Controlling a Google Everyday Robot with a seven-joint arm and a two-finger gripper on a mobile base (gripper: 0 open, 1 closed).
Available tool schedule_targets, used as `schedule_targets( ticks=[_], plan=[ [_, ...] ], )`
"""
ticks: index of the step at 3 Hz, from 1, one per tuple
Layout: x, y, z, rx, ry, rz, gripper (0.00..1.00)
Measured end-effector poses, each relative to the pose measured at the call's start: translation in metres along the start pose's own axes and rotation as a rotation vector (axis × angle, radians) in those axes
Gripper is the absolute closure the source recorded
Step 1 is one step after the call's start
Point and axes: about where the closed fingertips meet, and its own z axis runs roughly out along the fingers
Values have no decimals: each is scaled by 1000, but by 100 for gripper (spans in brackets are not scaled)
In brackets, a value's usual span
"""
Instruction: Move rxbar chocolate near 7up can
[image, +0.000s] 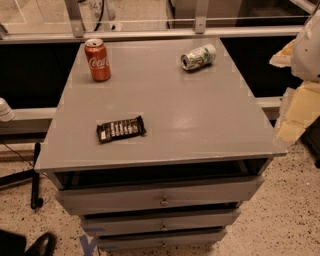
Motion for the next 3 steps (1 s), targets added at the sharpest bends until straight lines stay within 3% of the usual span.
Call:
schedule_targets(
  ticks=[1,2,3],
  plan=[
    [0,0,0,0,0,0,0],
    [-6,1,9,-1,-53,14,0],
    [-38,15,43,-34,-161,25,0]
  ],
)
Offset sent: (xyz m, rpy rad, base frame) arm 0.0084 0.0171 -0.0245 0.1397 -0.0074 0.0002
